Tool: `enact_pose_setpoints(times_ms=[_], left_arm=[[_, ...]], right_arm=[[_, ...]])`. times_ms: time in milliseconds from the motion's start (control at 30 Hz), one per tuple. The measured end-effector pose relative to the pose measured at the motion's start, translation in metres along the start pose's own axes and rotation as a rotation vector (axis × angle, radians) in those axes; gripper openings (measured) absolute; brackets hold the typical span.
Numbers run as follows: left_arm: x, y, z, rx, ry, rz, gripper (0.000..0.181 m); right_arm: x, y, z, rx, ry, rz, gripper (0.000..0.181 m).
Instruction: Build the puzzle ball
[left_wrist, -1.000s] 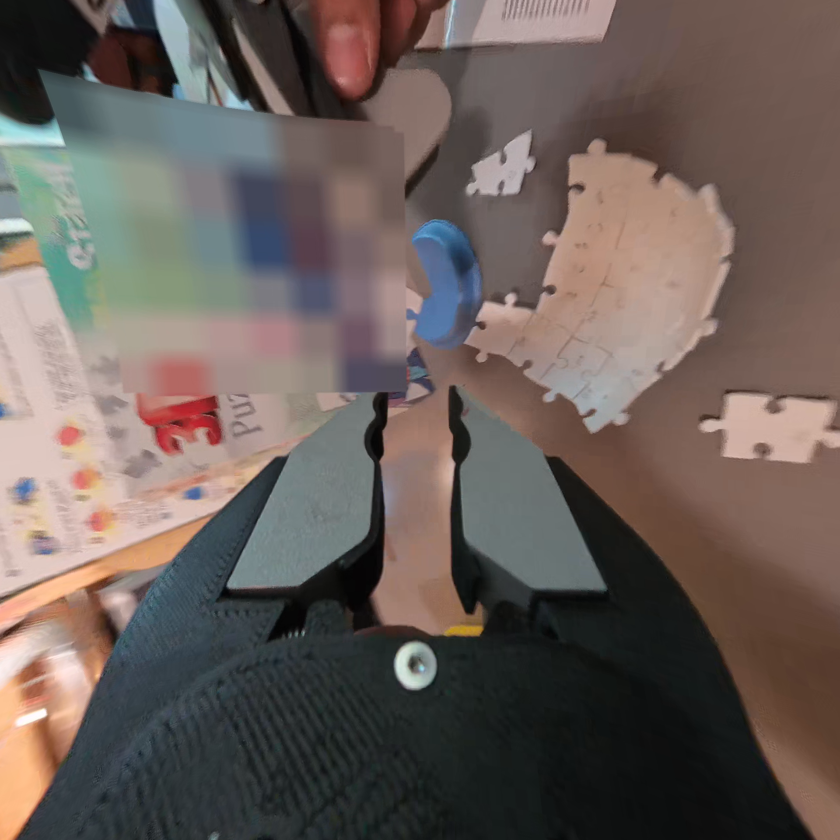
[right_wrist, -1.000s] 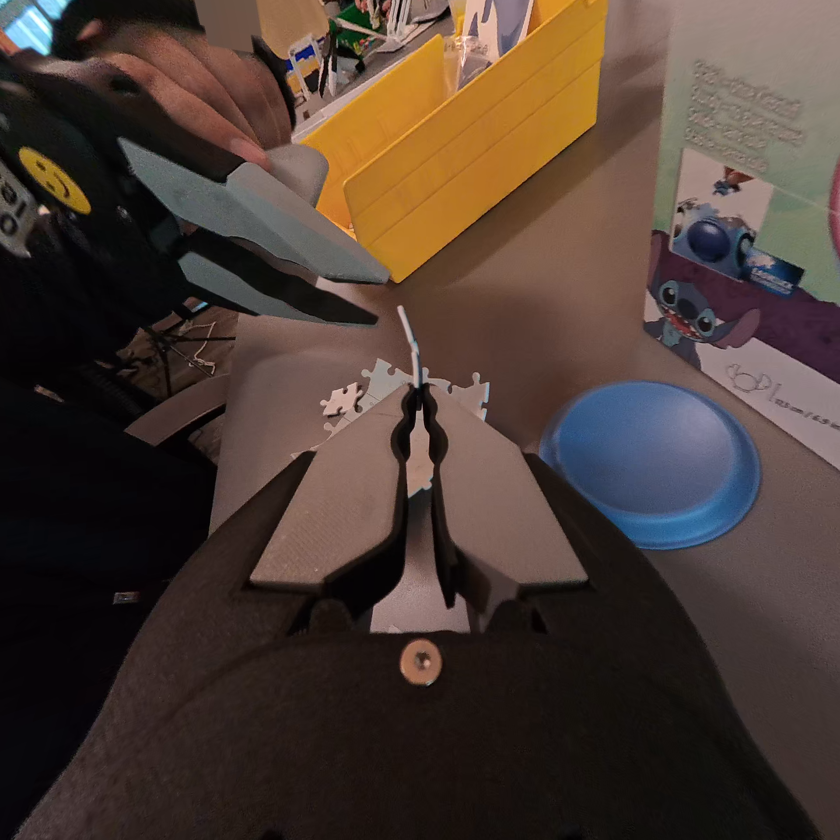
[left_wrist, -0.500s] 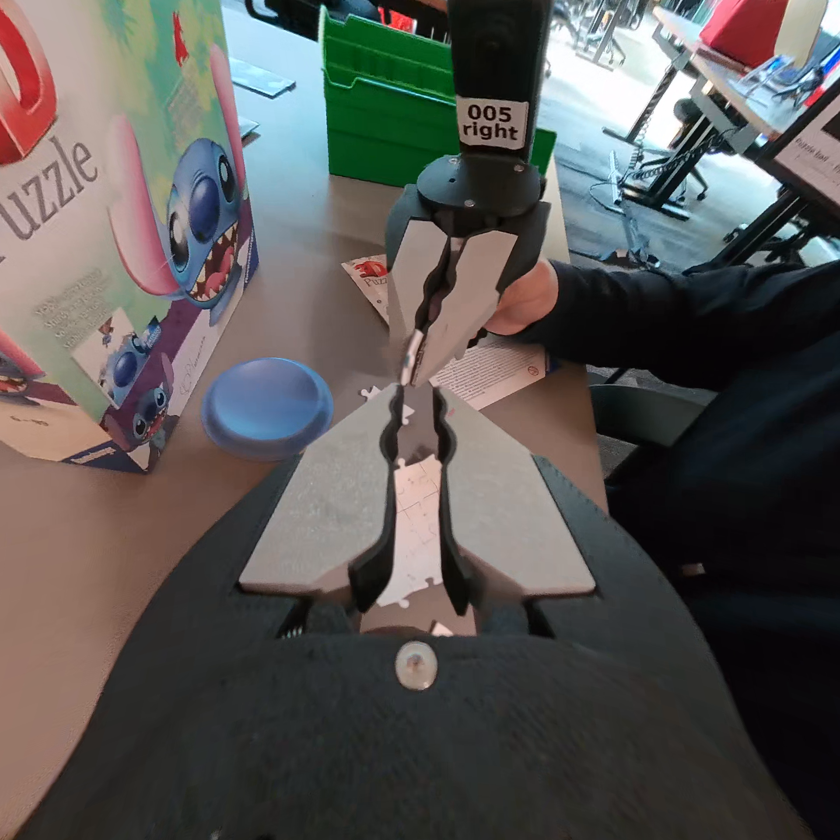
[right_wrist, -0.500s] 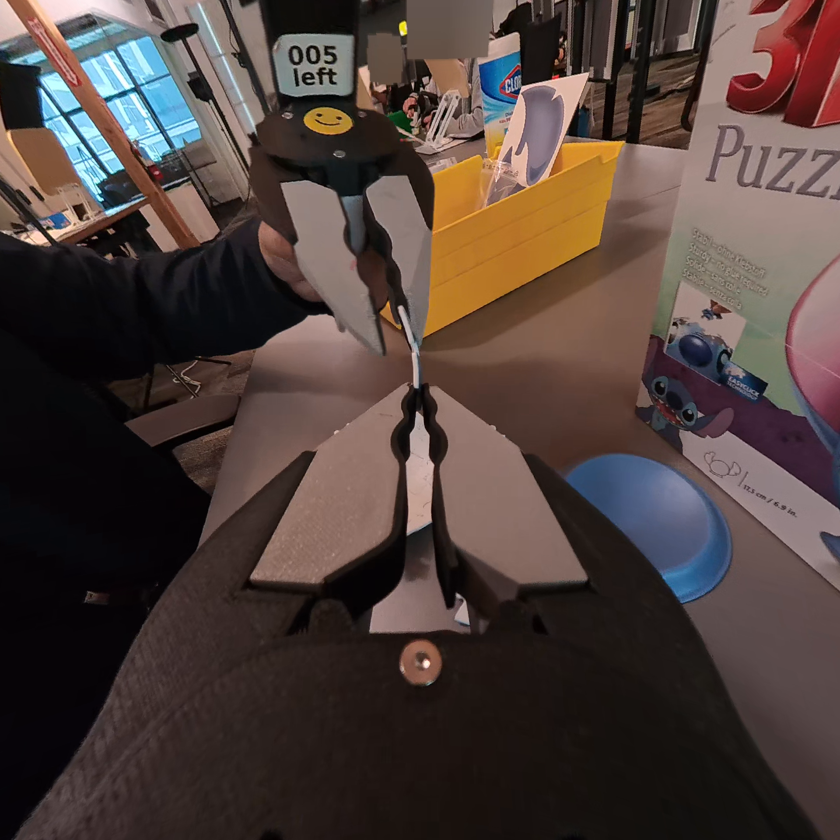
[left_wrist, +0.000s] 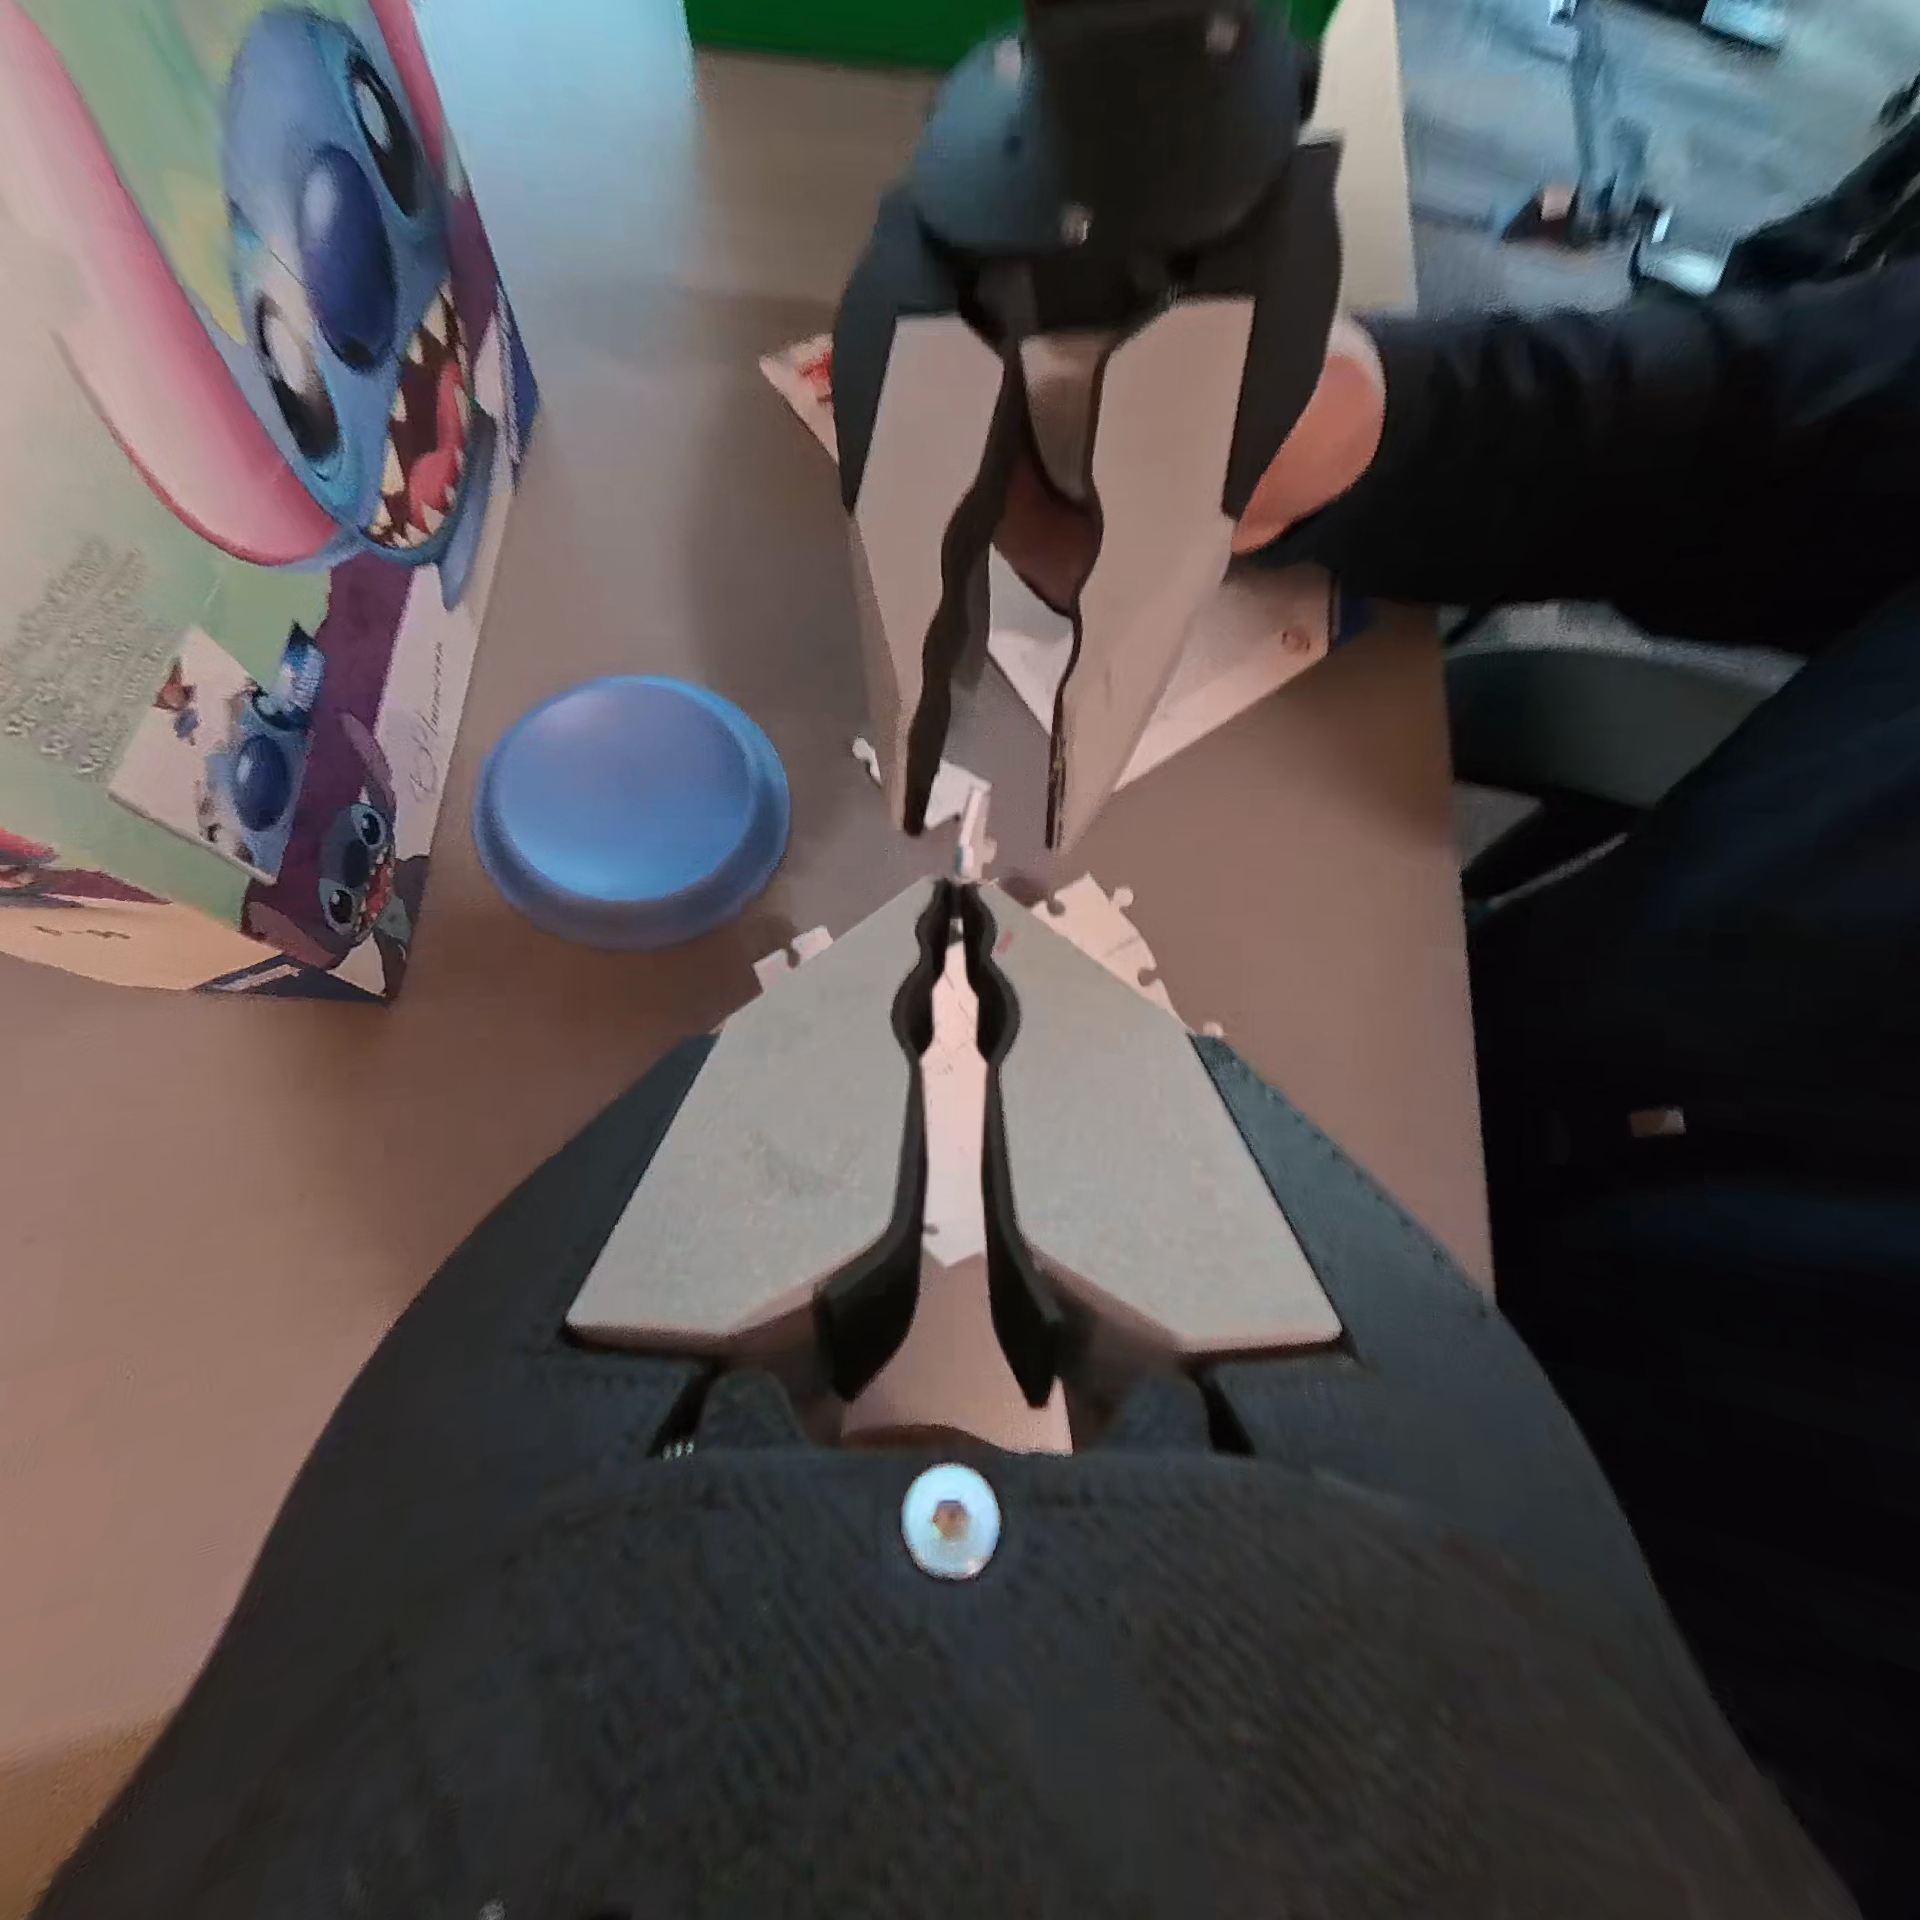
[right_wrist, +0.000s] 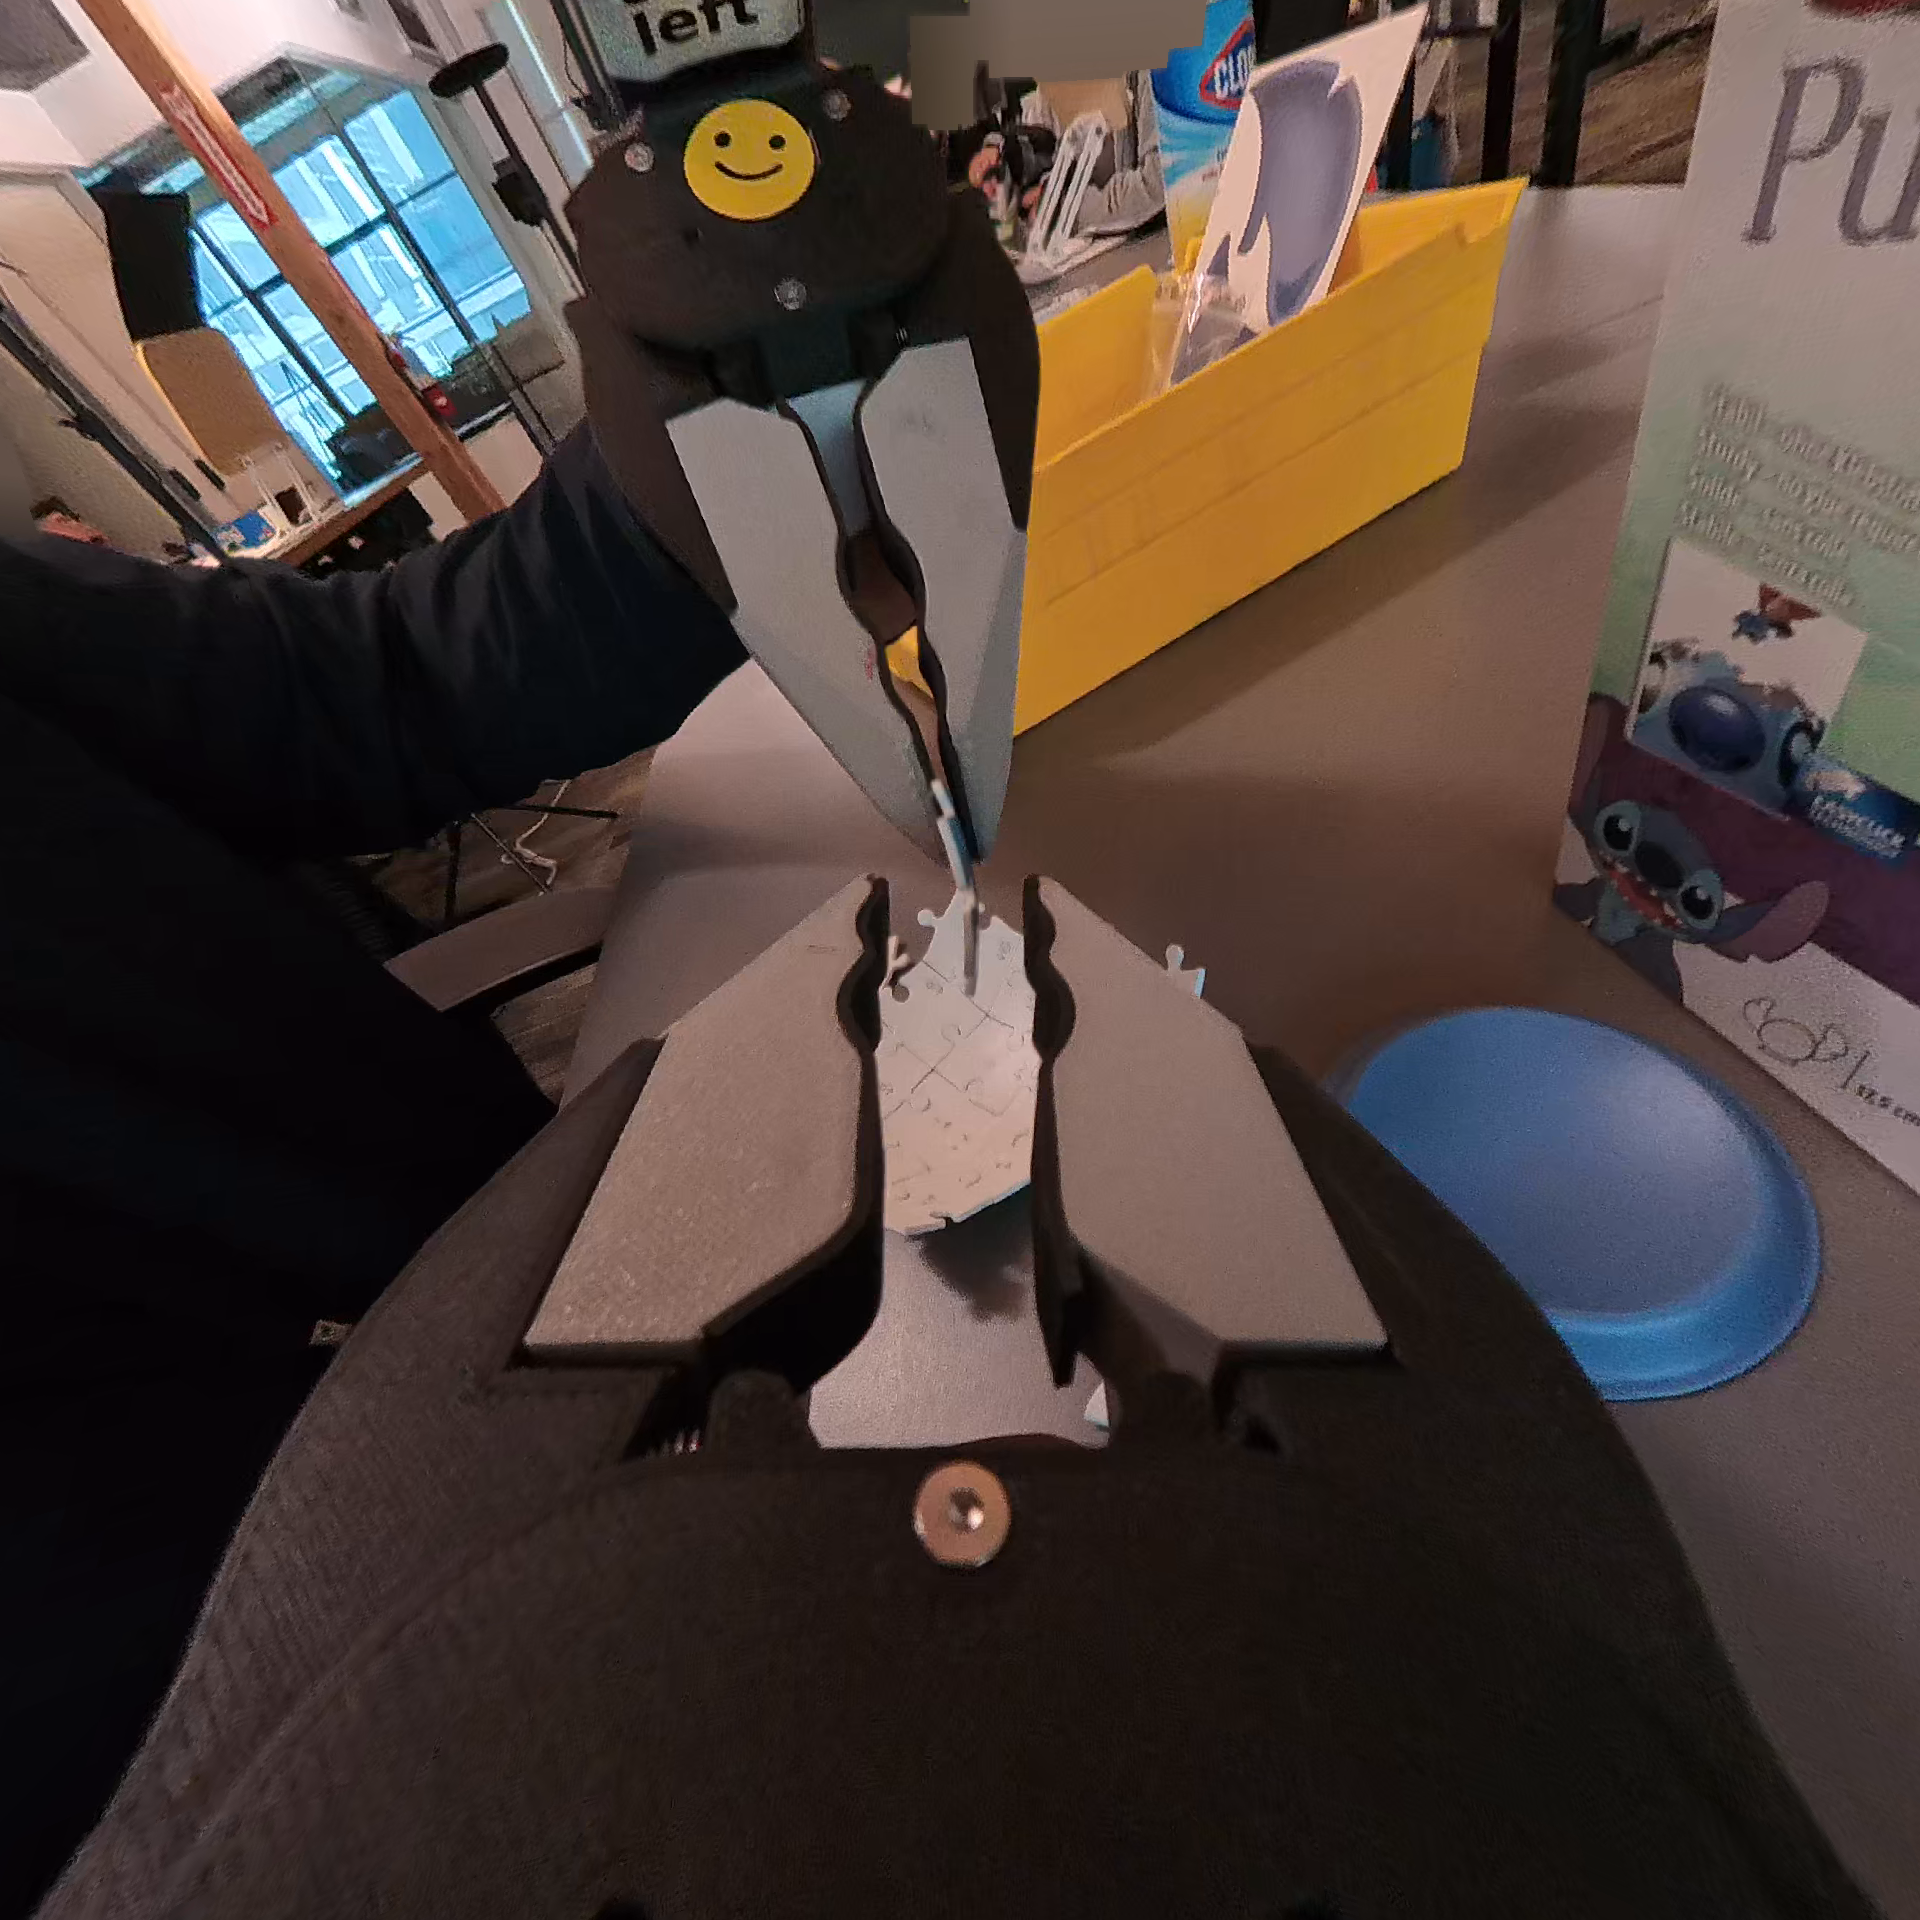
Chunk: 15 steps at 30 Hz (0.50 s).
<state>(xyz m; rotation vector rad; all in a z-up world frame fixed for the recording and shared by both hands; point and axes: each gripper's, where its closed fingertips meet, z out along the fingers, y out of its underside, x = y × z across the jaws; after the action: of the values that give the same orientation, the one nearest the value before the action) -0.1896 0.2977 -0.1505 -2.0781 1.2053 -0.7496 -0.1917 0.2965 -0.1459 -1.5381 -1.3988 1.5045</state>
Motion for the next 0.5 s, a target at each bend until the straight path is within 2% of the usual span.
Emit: enact_pose_setpoints(times_ms=[100, 167, 300, 433, 500], left_arm=[[0.003, 0.004, 0.006, -0.091, 0.012, 0.048, 0.000], [0.006, 0.008, 0.010, -0.148, 0.017, 0.073, 0.000], [0.006, 0.019, 0.018, -0.262, 0.000, 0.123, 0.001], [0.002, 0.019, 0.020, -0.243, -0.007, 0.090, 0.005], [-0.009, 0.021, 0.017, -0.213, -0.036, 0.048, 0.021]], right_arm=[[-0.002, 0.000, -0.001, 0.001, -0.007, -0.008, 0.015], [-0.004, 0.005, 0.002, -0.024, -0.019, -0.004, 0.004], [0.000, 0.017, 0.006, -0.089, 0.009, -0.014, 0.000], [0.006, 0.020, 0.005, -0.110, 0.041, -0.002, 0.000], [0.013, 0.018, 0.000, -0.093, 0.072, 0.022, 0.000]])
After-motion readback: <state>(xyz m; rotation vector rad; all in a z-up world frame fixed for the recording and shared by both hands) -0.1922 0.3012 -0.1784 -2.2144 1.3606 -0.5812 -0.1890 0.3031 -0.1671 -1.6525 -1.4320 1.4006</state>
